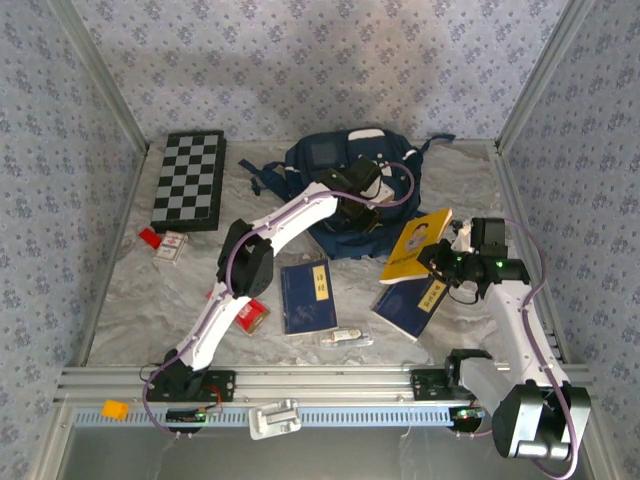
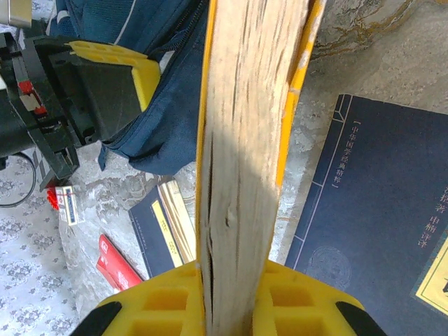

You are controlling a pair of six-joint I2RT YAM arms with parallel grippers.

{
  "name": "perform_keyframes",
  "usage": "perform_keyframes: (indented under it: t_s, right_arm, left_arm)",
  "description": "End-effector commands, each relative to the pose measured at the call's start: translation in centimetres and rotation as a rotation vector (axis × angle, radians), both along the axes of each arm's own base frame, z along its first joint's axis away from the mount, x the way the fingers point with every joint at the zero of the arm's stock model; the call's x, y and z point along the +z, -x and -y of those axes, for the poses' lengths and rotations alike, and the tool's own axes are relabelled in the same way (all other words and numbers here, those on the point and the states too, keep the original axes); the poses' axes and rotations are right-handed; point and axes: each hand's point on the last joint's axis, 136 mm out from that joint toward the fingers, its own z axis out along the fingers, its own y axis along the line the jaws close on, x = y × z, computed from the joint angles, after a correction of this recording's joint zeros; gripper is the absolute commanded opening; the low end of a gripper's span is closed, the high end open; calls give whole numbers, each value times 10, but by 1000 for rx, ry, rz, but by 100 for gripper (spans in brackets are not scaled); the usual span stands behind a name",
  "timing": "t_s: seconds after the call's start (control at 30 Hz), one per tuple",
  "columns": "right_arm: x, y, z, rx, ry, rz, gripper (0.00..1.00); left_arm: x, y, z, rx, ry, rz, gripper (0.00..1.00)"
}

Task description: Pack the student bag

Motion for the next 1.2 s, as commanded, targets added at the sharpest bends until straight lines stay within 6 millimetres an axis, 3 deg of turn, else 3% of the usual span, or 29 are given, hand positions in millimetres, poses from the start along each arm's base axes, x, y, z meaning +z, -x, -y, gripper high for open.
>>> perform_keyframes:
  t_s: [0.0, 0.13, 0.27, 0.33, 0.53, 0.7, 0.87, 1.07, 1.17]
  right_arm:
    - [14, -6, -5, 25, -13, 67, 0]
    - [15, -6, -4, 24, -9, 71, 0]
    - [19, -6, -6, 38, -15, 79, 0]
    - [23, -2, -6, 48, -6, 71, 0]
    - [37, 7, -7, 64, 2, 87, 0]
    - [51, 13, -25, 132, -30, 99, 0]
    - [61, 12, -54, 224, -63, 123, 0]
    - [59, -20, -79, 225, -122, 178, 0]
    - [58, -47, -88, 214, -125, 239, 0]
  left_arm:
    - [3, 5, 13, -23, 40, -29, 9]
    - [5, 2, 12, -21, 33, -16, 3]
    - [23, -1, 11, -11, 49, 4, 0]
    - [40, -3, 10, 0, 62, 26, 0]
    - [122, -7, 4, 35, 167, 164, 0]
    - [185, -9, -4, 71, 262, 290, 0]
    - [222, -22, -12, 143, 299, 407, 0]
    - [264, -32, -24, 235, 358, 513, 0]
    - [272, -32, -28, 241, 356, 538, 0]
